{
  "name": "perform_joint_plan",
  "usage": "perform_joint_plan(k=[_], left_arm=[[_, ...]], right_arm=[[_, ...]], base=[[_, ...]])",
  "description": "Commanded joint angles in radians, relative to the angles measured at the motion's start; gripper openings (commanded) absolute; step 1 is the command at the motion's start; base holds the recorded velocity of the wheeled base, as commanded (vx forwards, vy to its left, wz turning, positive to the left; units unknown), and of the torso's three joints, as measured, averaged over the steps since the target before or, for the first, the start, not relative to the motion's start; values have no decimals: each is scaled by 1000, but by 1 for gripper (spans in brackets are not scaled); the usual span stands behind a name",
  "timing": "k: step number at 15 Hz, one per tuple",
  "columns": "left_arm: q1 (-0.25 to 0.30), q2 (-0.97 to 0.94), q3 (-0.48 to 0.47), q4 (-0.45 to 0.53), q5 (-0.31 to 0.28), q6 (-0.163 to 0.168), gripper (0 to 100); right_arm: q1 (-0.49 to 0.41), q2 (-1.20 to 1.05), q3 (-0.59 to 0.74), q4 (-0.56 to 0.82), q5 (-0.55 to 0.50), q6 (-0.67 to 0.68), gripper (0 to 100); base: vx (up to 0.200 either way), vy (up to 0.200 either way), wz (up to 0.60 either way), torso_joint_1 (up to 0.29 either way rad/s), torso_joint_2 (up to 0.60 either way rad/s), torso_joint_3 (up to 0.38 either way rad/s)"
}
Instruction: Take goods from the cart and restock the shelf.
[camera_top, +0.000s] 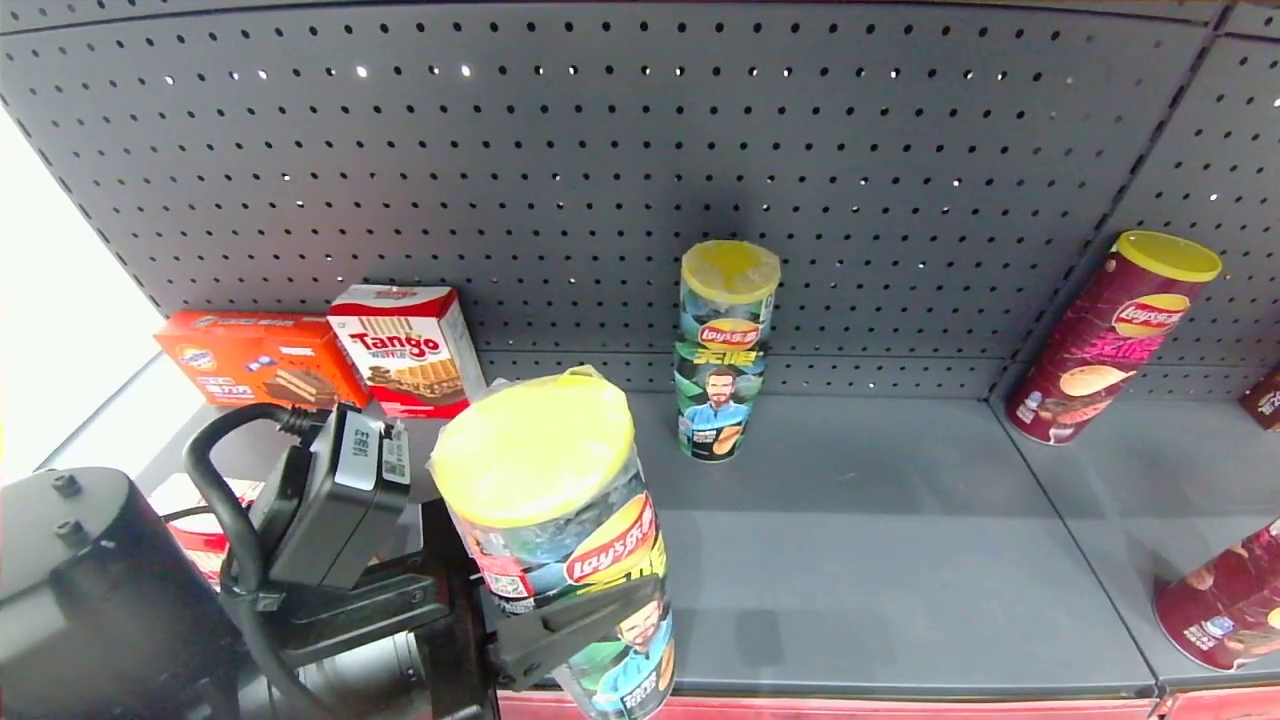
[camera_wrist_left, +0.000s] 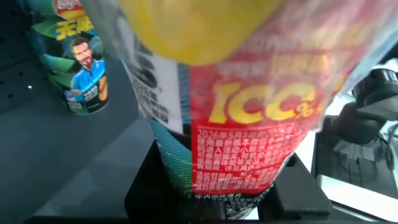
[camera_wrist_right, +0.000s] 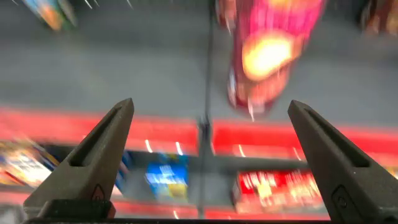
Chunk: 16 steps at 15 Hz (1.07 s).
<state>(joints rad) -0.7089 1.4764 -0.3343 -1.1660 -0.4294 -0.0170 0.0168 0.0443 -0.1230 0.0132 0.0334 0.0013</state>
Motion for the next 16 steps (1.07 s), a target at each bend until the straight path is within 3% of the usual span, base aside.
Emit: perform_joint_plan(k=[1, 7, 13, 16], left_arm=[[2, 4, -5, -1, 0, 0, 0], [3, 33, -5, -4, 0, 2, 0], [13, 30, 0, -4, 0, 0, 0], [26, 28, 3, -8, -2, 0, 0]], right_arm=[[81, 275, -273, 28, 25, 52, 100], [249, 450, -325, 45, 347, -7, 100], [339, 677, -336, -22, 350, -89, 100], [450, 792, -342, -65, 303, -90, 100]], base=[[0, 0, 0, 0, 0, 0], [0, 0, 0, 0, 0, 0], [0, 0, 0, 0, 0, 0], [0, 0, 0, 0, 0, 0]])
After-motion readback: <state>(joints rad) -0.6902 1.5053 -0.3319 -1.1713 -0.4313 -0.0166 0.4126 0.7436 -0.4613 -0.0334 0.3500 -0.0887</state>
